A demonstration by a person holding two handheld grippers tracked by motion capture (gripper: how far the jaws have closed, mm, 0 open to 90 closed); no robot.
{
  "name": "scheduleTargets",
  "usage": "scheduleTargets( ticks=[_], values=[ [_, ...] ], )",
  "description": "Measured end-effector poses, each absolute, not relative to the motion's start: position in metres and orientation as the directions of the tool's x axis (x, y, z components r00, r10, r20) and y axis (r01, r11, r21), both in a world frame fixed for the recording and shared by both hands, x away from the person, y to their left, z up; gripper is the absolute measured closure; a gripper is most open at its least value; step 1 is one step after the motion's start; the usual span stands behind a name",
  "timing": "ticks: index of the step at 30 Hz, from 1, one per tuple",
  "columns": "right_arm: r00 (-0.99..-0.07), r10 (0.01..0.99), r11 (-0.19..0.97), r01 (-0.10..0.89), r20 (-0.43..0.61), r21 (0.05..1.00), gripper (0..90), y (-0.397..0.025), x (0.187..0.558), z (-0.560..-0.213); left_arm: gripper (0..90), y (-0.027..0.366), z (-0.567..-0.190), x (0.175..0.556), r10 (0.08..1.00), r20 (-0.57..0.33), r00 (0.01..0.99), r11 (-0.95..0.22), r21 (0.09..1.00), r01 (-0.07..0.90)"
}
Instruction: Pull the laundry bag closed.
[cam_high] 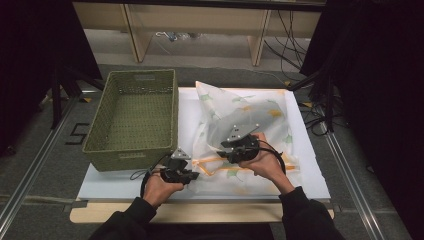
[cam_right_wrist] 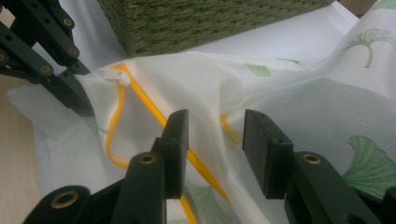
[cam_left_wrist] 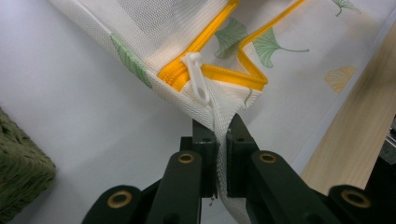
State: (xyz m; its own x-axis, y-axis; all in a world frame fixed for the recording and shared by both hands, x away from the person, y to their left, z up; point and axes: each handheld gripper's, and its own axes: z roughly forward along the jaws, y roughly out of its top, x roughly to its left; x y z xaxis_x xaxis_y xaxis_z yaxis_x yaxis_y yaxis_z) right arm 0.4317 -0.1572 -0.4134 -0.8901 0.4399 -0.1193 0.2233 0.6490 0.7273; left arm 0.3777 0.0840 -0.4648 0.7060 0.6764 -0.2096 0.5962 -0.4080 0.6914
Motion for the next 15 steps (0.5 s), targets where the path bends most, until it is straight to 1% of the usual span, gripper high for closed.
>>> scheduleTargets(
  ticks=[1,3,7,11,13,14,15],
  values=[
    [-0.892,0.435,0.650,0.214,-0.126,0.729,61.6,-0.155,0.432,-0.415,85.0,0.084,-0.465,0.378,0.676,-0.210,0.706,-0.408,0.691,0.596],
    [-0.894,0.435,0.647,0.227,-0.108,0.728,61.5,-0.150,0.431,-0.417,85.0,0.085,-0.465,0.378,0.675,-0.207,0.708,-0.412,0.691,0.594],
    [-0.909,0.406,0.645,0.217,-0.089,0.733,61.7,-0.138,0.428,-0.420,85.0,0.084,-0.464,0.377,0.674,-0.198,0.712,-0.419,0.691,0.589],
    [-0.925,0.373,0.650,0.205,-0.072,0.732,64.1,-0.126,0.425,-0.421,84.9,0.083,-0.465,0.377,0.673,-0.202,0.712,-0.413,0.695,0.588],
    [-0.929,0.362,0.654,0.198,-0.073,0.730,64.2,-0.121,0.425,-0.423,84.8,0.082,-0.465,0.376,0.672,-0.199,0.713,-0.412,0.700,0.583],
    [-0.934,0.350,0.656,0.190,-0.072,0.731,64.5,-0.119,0.425,-0.423,84.7,0.082,-0.464,0.377,0.670,-0.183,0.720,-0.425,0.701,0.573],
    [-0.935,0.348,0.655,0.196,-0.062,0.730,64.5,-0.116,0.425,-0.424,84.7,0.081,-0.465,0.376,0.674,-0.190,0.714,-0.419,0.698,0.581]
  ],
)
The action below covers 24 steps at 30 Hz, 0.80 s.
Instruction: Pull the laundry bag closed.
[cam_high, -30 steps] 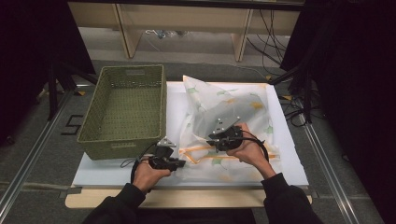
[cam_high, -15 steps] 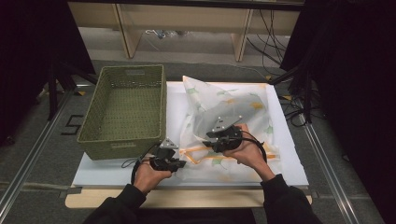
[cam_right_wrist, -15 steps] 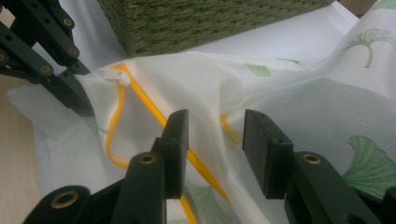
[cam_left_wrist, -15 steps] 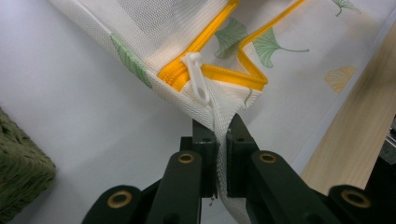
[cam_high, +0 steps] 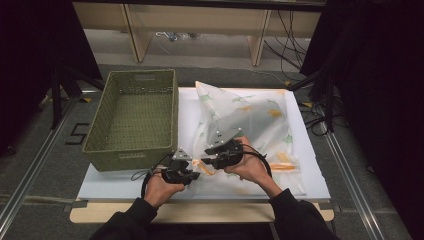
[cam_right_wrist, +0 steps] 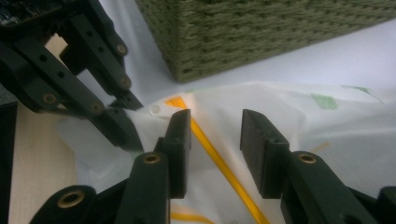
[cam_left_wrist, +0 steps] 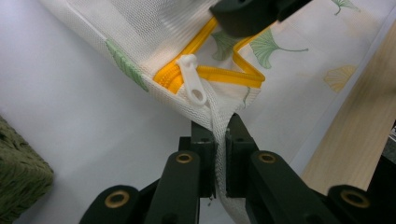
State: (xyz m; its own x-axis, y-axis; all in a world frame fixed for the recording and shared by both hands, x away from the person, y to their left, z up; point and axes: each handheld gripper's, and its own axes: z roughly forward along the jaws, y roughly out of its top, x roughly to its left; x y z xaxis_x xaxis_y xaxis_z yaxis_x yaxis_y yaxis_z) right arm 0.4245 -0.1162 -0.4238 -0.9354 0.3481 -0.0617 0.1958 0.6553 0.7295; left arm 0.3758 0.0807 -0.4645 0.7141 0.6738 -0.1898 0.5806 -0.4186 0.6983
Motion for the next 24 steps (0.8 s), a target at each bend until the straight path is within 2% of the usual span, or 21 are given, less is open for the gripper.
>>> scheduleTargets(
  ticks=[14,16,18,19,24],
  values=[
    [-0.953,0.302,0.654,0.186,-0.028,0.733,62.8,-0.097,0.422,-0.430,83.9,0.078,-0.465,0.376,0.676,-0.182,0.714,-0.421,0.700,0.577],
    [-0.949,0.317,0.658,0.219,-0.001,0.721,62.2,-0.094,0.420,-0.431,83.6,0.078,-0.465,0.376,0.668,-0.176,0.723,-0.428,0.704,0.567],
    [-0.958,0.287,0.663,0.182,-0.023,0.726,61.9,-0.092,0.423,-0.433,83.4,0.079,-0.466,0.377,0.666,-0.191,0.721,-0.421,0.702,0.575],
    [-0.954,0.299,0.664,0.199,-0.012,0.721,62.1,-0.092,0.422,-0.433,83.5,0.078,-0.467,0.377,0.665,-0.191,0.722,-0.421,0.702,0.574],
    [-0.954,0.299,0.675,0.188,-0.032,0.713,71.5,-0.095,0.426,-0.435,83.7,0.078,-0.466,0.376,0.659,-0.188,0.728,-0.423,0.708,0.566]
  ],
)
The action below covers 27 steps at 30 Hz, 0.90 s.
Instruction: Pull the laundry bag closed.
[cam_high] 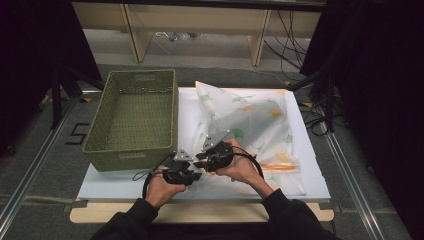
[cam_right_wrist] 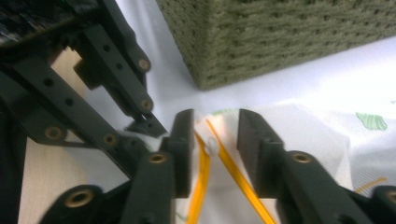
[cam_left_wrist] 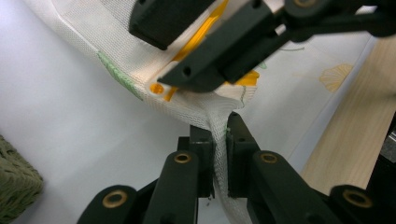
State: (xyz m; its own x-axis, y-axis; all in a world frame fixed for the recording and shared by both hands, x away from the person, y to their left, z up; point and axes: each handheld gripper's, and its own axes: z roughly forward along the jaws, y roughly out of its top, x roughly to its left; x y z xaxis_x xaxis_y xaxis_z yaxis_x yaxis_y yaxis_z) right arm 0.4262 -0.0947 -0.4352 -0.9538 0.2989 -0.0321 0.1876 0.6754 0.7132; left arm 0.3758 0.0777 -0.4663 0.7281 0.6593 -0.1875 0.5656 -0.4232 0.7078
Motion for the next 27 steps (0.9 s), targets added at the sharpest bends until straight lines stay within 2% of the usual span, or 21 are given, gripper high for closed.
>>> scheduleTargets(
  ticks=[3,6,9,14,15,17,18,21,22,25,27],
  values=[
    [-0.959,0.282,0.679,0.181,-0.025,0.712,82.5,-0.097,0.428,-0.436,83.7,0.078,-0.466,0.376,0.656,-0.182,0.733,-0.433,0.705,0.562],
    [-0.962,0.271,0.687,0.179,-0.020,0.705,87.9,-0.097,0.427,-0.436,83.5,0.078,-0.466,0.376,0.656,-0.180,0.733,-0.435,0.705,0.561],
    [-0.964,0.263,0.688,0.168,-0.028,0.706,88.0,-0.097,0.428,-0.437,83.5,0.078,-0.466,0.376,0.656,-0.174,0.735,-0.440,0.703,0.559],
    [-0.957,0.289,0.684,0.204,-0.003,0.700,82.9,-0.100,0.430,-0.437,83.1,0.078,-0.466,0.376,0.658,-0.175,0.732,-0.436,0.705,0.560],
    [-0.949,0.315,0.677,0.238,0.018,0.696,81.5,-0.100,0.429,-0.437,83.0,0.077,-0.466,0.375,0.657,-0.187,0.730,-0.431,0.701,0.568],
    [-0.955,0.298,0.677,0.214,0.004,0.704,80.7,-0.100,0.431,-0.438,82.7,0.077,-0.467,0.376,0.650,-0.177,0.739,-0.441,0.705,0.556],
    [-0.947,0.319,0.676,0.243,0.021,0.696,80.6,-0.101,0.429,-0.438,80.7,0.077,-0.467,0.377,0.641,-0.190,0.744,-0.444,0.699,0.561],
    [-0.955,0.296,0.684,0.205,-0.010,0.700,81.2,-0.103,0.433,-0.437,71.4,0.079,-0.468,0.380,0.662,-0.220,0.716,-0.399,0.705,0.586],
    [-0.950,0.313,0.682,0.230,0.007,0.694,81.3,-0.104,0.432,-0.437,69.7,0.079,-0.468,0.380,0.662,-0.220,0.716,-0.399,0.705,0.586],
    [-0.952,0.305,0.691,0.214,-0.011,0.691,81.3,-0.107,0.436,-0.438,59.7,0.084,-0.464,0.386,0.688,-0.258,0.678,-0.346,0.705,0.619],
    [-0.947,0.321,0.687,0.231,-0.002,0.689,81.2,-0.110,0.437,-0.438,58.8,0.085,-0.463,0.388,0.692,-0.248,0.678,-0.341,0.715,0.610]
  ],
)
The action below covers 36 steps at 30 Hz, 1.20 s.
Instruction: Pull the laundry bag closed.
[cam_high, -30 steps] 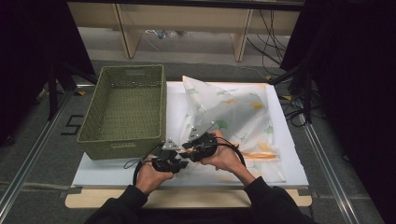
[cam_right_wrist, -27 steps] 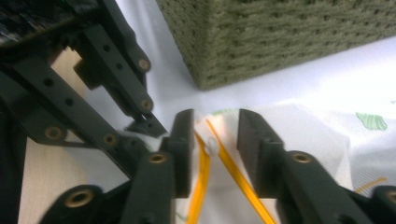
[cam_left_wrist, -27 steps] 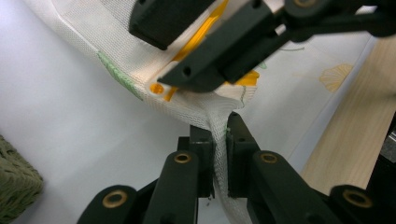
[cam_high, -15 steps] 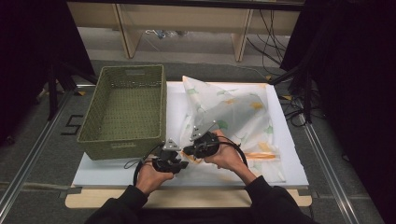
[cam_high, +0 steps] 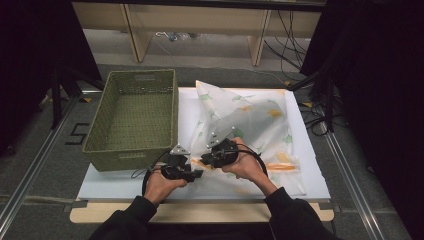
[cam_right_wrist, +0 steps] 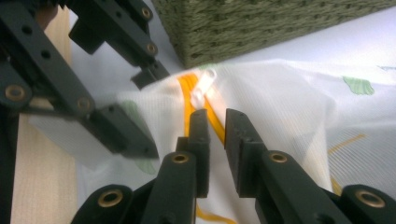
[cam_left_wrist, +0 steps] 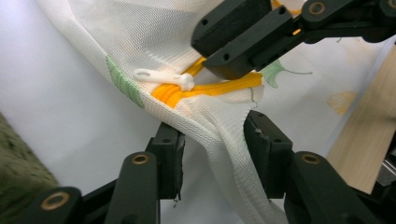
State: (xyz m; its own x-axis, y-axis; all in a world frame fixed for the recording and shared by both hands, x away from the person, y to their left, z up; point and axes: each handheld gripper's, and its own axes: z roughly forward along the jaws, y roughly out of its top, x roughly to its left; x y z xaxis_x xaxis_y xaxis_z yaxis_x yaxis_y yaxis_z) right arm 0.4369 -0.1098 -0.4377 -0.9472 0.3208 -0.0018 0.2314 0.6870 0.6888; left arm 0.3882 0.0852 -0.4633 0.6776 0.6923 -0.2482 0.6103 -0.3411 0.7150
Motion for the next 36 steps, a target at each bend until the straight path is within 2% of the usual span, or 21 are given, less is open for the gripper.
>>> scheduleTargets(
  ticks=[6,9,17,18,19,21,24,25,27,28,30,31,33,36],
  values=[
    [-0.940,0.341,0.674,0.246,0.003,0.696,80.9,-0.118,0.440,-0.434,53.1,0.089,-0.462,0.392,0.709,-0.306,0.635,-0.280,0.704,0.652],
    [-0.937,0.349,0.669,0.251,0.002,0.700,80.9,-0.120,0.441,-0.434,47.8,0.092,-0.462,0.393,0.702,-0.316,0.638,-0.284,0.698,0.658],
    [-0.939,0.344,0.675,0.244,-0.005,0.696,80.6,-0.120,0.442,-0.436,42.4,0.090,-0.462,0.394,0.707,-0.341,0.620,-0.265,0.684,0.679],
    [-0.938,0.347,0.675,0.246,-0.005,0.696,80.5,-0.120,0.442,-0.436,42.7,0.092,-0.461,0.394,0.703,-0.334,0.629,-0.282,0.680,0.677],
    [-0.936,0.353,0.674,0.255,0.001,0.694,80.1,-0.121,0.442,-0.435,47.5,0.091,-0.461,0.394,0.710,-0.350,0.611,-0.253,0.683,0.685],
    [-0.935,0.355,0.672,0.255,-0.001,0.695,79.7,-0.122,0.442,-0.435,47.7,0.093,-0.461,0.395,0.705,-0.370,0.605,-0.243,0.675,0.696],
    [-0.933,0.360,0.670,0.260,0.002,0.695,79.5,-0.122,0.442,-0.435,53.1,0.094,-0.460,0.395,0.708,-0.374,0.599,-0.231,0.679,0.697],
    [-0.933,0.359,0.669,0.263,0.007,0.695,79.4,-0.122,0.442,-0.435,56.4,0.097,-0.460,0.396,0.703,-0.360,0.613,-0.258,0.674,0.692],
    [-0.934,0.358,0.672,0.255,-0.003,0.695,79.4,-0.123,0.443,-0.435,59.8,0.096,-0.460,0.396,0.710,-0.378,0.594,-0.221,0.681,0.698],
    [-0.934,0.357,0.671,0.256,-0.002,0.696,79.4,-0.123,0.443,-0.434,62.4,0.100,-0.460,0.396,0.706,-0.357,0.612,-0.254,0.679,0.689],
    [-0.934,0.357,0.672,0.257,0.000,0.695,79.4,-0.123,0.443,-0.433,65.6,0.100,-0.460,0.396,0.708,-0.386,0.591,-0.209,0.686,0.697],
    [-0.932,0.362,0.669,0.263,0.004,0.696,79.4,-0.123,0.442,-0.433,70.4,0.100,-0.461,0.395,0.714,-0.373,0.592,-0.209,0.693,0.690],
    [-0.935,0.354,0.670,0.254,0.001,0.697,79.2,-0.123,0.443,-0.433,70.1,0.100,-0.462,0.395,0.708,-0.374,0.599,-0.224,0.686,0.692],
    [-0.934,0.356,0.670,0.256,0.001,0.697,78.8,-0.122,0.442,-0.434,63.0,0.097,-0.464,0.394,0.719,-0.357,0.596,-0.244,0.673,0.698]
  ],
)
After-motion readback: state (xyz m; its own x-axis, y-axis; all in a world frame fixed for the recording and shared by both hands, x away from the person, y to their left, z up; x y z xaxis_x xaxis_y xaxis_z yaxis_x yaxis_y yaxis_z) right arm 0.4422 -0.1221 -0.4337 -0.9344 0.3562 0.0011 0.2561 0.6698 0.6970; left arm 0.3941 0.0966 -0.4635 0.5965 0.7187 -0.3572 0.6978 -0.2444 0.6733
